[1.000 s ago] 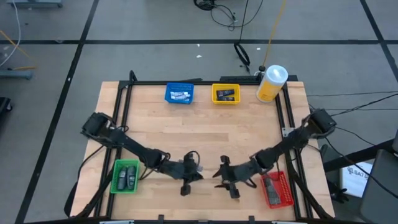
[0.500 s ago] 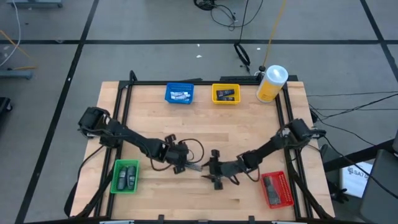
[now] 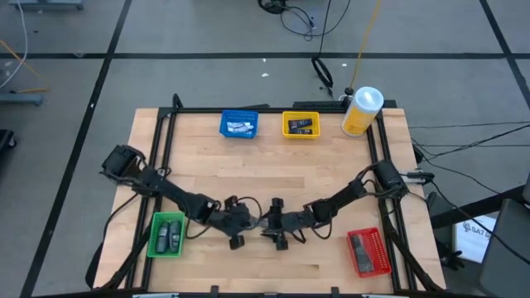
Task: Pick & Place Travel size toiletries
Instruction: Put the black hair comb into the red bin
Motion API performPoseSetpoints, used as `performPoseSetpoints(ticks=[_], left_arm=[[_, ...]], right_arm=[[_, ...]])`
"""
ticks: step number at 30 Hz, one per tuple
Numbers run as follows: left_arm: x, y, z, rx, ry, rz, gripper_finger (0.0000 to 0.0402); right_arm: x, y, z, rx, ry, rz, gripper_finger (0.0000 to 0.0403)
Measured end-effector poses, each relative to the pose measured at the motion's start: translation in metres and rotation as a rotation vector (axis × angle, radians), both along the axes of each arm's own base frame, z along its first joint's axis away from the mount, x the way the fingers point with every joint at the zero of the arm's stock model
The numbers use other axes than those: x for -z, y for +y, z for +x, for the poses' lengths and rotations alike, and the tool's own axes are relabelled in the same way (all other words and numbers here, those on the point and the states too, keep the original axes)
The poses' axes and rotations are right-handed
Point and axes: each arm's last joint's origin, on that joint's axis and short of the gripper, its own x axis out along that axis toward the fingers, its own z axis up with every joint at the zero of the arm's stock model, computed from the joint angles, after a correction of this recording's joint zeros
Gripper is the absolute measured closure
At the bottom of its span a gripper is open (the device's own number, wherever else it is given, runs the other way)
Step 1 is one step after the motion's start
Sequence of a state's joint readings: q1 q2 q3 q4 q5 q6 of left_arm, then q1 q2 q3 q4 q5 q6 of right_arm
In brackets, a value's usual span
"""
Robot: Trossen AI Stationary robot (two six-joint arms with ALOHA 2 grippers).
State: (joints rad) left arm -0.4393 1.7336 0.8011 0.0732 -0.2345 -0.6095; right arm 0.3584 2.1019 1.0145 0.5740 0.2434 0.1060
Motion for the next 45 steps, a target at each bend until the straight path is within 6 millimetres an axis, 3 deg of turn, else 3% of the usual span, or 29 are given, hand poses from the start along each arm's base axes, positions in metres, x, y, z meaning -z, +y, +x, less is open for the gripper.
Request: performPoseSetpoints(ticks=[7, 12, 21, 27, 34, 45], left_arm=[[-0.028, -0.018, 0.011, 0.078, -0.174, 0.101, 0.038], [-0.025, -0.022, 0.005, 0.077, -0.173, 0.263, 0.038], [-0.024, -0.038, -0.017, -0.098, -0.214, 0.595, 0.038], [-0.025, -0.044, -0.039, -0.211, -0.217, 0.678, 0.038], [-0.04, -0.035, -0.063, -0.338, -0.211, 0.599, 0.038], [-0.04, -0.034, -0.067, -0.371, -0.203, 0.573, 0.038]], right_arm=[[0.004, -0.013, -0.003, 0.071, 0.116, 0.008, 0.0184], [0.008, -0.018, -0.005, 0.061, 0.164, 0.014, 0.0245], [0.006, -0.018, -0.005, 0.053, 0.159, 0.006, 0.0339], [-0.008, -0.009, -0.008, 0.049, 0.109, -0.029, 0.037], [-0.032, 0.005, -0.017, 0.023, 0.067, -0.123, 0.0402], [-0.093, 0.034, -0.051, 0.08, -0.027, -0.23, 0.0403]])
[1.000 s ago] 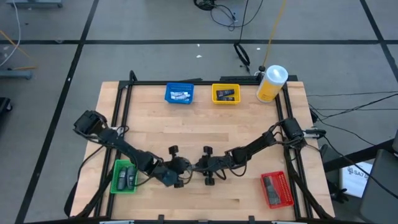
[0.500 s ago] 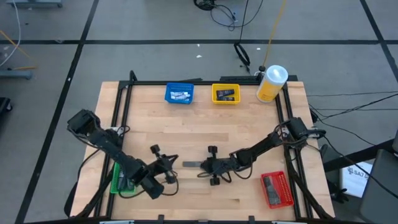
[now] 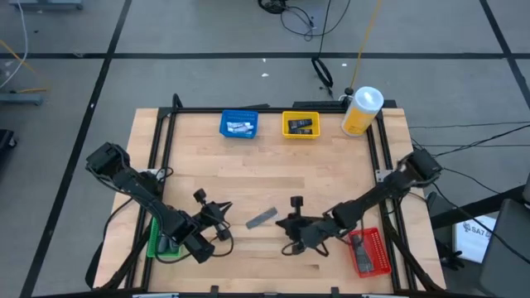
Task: Pick & Place Travel size toiletries
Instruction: Put the black hair comb into the red bin
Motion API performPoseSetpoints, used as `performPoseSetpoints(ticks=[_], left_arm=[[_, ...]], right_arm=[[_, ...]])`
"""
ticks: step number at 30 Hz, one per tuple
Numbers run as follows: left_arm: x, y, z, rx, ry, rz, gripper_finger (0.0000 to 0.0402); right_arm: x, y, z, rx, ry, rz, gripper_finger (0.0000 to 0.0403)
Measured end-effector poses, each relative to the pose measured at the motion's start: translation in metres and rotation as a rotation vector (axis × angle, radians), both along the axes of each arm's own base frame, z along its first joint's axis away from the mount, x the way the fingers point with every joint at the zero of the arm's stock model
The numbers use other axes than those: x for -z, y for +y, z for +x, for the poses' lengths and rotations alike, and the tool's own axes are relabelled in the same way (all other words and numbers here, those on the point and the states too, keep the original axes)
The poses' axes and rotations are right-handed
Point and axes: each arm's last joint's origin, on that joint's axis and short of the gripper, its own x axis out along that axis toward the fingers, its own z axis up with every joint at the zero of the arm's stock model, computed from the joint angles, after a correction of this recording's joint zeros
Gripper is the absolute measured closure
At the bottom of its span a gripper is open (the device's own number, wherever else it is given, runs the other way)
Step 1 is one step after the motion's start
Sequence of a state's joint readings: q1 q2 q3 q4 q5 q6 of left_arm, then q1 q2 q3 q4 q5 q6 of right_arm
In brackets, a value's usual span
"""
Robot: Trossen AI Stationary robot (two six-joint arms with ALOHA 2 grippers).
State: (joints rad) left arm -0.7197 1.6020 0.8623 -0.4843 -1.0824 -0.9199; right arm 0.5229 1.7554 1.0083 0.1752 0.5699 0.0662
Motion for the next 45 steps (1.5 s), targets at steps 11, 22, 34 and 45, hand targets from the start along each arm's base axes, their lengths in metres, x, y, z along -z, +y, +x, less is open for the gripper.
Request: performPoseSetpoints(ticks=[11, 22, 34, 45], left_arm=[[0.031, 0.025, 0.045, 0.033, 0.071, -0.213, 0.0381], [0.083, 0.058, 0.092, 0.277, 0.21, -0.352, 0.0382], [0.098, 0.051, 0.103, 0.498, 0.182, -0.467, 0.04], [0.098, 0.049, 0.104, 0.53, 0.17, -0.463, 0.0396]], right_arm=[[0.023, -0.018, 0.022, -0.186, 0.074, 0.038, 0.0318], [0.065, -0.04, 0.042, -0.268, 0.116, -0.206, 0.0159], [0.069, -0.048, 0.043, -0.271, 0.161, -0.303, 0.0181], [0.07, -0.027, 0.033, -0.194, 0.153, -0.291, 0.0186]])
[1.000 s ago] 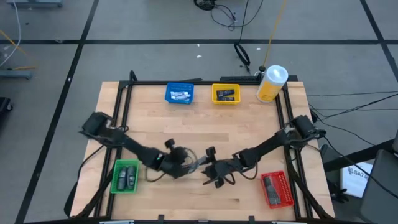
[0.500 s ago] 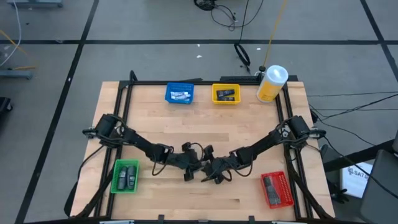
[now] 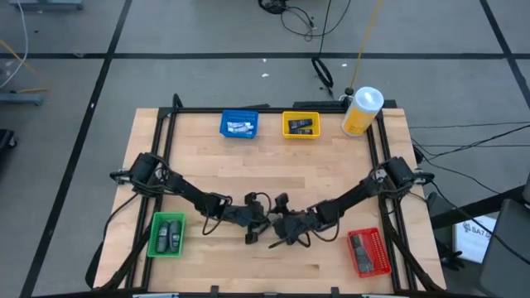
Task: Pick & Place Travel size toiletries
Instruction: Put the black hair comb into the red bin
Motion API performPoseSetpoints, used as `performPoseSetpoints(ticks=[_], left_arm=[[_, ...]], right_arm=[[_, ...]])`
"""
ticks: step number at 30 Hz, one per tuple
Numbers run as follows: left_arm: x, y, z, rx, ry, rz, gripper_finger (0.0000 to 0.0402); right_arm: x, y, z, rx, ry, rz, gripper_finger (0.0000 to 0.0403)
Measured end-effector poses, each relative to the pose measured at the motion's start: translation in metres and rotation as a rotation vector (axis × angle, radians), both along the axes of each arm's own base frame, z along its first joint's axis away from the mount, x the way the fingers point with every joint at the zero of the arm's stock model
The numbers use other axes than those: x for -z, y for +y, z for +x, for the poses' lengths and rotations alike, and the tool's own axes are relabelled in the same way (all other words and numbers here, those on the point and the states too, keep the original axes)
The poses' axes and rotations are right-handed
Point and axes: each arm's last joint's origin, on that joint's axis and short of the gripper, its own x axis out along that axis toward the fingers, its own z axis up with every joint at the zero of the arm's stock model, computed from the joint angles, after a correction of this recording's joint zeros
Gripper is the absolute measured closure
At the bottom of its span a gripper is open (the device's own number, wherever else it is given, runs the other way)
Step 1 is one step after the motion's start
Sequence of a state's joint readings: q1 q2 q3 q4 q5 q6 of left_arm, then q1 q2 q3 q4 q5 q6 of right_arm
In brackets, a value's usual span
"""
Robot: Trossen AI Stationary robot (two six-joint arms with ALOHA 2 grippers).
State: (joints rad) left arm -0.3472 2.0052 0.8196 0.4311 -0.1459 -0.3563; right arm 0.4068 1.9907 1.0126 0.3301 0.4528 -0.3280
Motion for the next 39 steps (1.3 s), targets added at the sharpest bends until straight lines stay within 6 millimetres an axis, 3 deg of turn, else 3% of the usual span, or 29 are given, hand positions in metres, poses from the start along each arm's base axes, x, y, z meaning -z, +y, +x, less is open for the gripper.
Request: performPoseSetpoints(ticks=[4, 11, 13, 16, 20, 24, 27, 30, 35, 39], left_arm=[[0.0, 0.0, 0.0, -0.001, 0.0, 0.0, 0.0388], [-0.017, 0.001, -0.005, 0.01, 0.017, 0.005, 0.0399], [-0.026, 0.002, -0.01, 0.0, 0.045, 0.03, 0.0399], [-0.038, 0.005, -0.02, -0.079, 0.081, 0.121, 0.0392], [-0.047, 0.004, -0.028, -0.22, 0.05, 0.257, 0.0386], [-0.045, -0.003, -0.03, -0.256, 0.02, 0.296, 0.0391], [-0.041, -0.007, -0.032, -0.243, 0.028, 0.307, 0.0399], [-0.041, -0.01, -0.033, -0.236, 0.025, 0.31, 0.0397], [-0.041, -0.012, -0.033, -0.232, 0.016, 0.319, 0.0386], [-0.042, -0.011, -0.033, -0.233, 0.016, 0.32, 0.0392]], right_arm=[[0.003, 0.004, -0.004, 0.069, 0.017, 0.084, 0.0225], [0.004, 0.016, -0.014, 0.091, 0.054, 0.145, 0.037], [-0.003, 0.023, -0.019, 0.077, 0.056, 0.168, 0.0392], [-0.025, 0.032, -0.029, 0.116, 0.057, 0.272, 0.0385], [-0.079, 0.039, -0.05, 0.262, 0.224, 0.507, 0.0391], [-0.131, 0.04, -0.085, 0.47, 0.572, 0.794, 0.0395], [-0.17, 0.042, -0.121, 0.754, 0.792, 1.048, 0.0393], [-0.195, 0.046, -0.163, 1.054, 0.884, 1.157, 0.0397], [-0.206, 0.052, -0.226, 1.497, 0.961, 1.046, 0.0397], [-0.204, 0.052, -0.249, 1.637, 0.875, 0.93, 0.0394]])
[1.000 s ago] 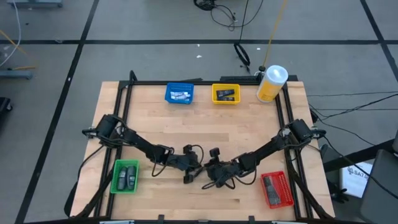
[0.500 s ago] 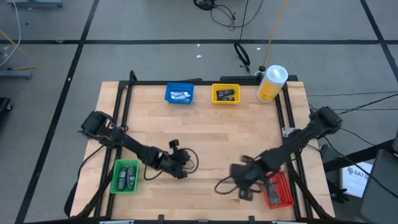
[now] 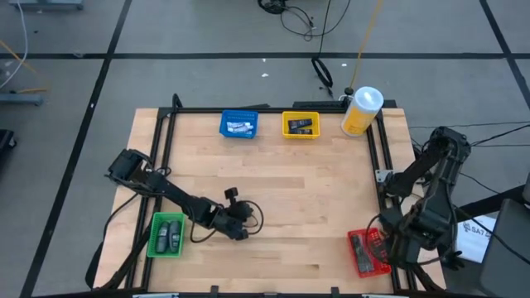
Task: Pick & Place Travel size toiletries
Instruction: Put the black hair comb into the red bin
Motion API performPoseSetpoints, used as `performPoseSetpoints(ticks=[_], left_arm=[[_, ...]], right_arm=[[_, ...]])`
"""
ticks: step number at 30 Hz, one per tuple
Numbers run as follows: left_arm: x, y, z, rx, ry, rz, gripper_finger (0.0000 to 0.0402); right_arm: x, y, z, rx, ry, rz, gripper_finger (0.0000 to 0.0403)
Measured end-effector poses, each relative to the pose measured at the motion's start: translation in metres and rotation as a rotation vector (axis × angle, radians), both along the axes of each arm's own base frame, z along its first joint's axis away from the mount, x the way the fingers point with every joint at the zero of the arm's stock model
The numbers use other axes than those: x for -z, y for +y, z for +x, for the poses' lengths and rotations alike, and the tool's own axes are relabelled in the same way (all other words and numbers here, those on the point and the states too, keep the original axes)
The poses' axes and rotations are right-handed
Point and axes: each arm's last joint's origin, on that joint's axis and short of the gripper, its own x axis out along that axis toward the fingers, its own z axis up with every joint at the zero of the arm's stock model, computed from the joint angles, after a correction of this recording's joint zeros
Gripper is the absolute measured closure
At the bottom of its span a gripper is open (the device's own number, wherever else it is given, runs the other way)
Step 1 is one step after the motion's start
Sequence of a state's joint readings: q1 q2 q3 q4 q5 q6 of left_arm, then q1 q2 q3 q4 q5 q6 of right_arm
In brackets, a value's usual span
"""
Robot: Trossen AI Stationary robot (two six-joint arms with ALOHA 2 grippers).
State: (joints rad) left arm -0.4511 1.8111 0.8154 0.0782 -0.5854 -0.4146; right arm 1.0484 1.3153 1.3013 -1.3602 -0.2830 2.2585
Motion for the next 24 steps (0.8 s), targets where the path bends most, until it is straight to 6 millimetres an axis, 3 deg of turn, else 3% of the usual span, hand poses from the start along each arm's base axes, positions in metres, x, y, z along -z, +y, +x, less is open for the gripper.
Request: performPoseSetpoints(ticks=[7, 15, 19, 24], left_arm=[[-0.001, 0.0, 0.002, -0.004, -0.018, -0.006, 0.0392], [-0.003, 0.0, 0.003, -0.006, -0.035, -0.015, 0.0381], [-0.003, 0.0, 0.003, -0.006, -0.033, -0.014, 0.038], [-0.003, 0.0, 0.003, -0.007, -0.032, -0.014, 0.038]], right_arm=[[0.022, -0.002, -0.001, 0.004, -0.062, -0.092, 0.0387], [0.059, 0.009, 0.01, -0.016, -0.153, 0.045, 0.0378], [0.075, 0.014, 0.014, -0.035, -0.227, 0.113, 0.0354], [0.087, 0.022, 0.022, -0.121, -0.412, 0.203, 0.0294]])
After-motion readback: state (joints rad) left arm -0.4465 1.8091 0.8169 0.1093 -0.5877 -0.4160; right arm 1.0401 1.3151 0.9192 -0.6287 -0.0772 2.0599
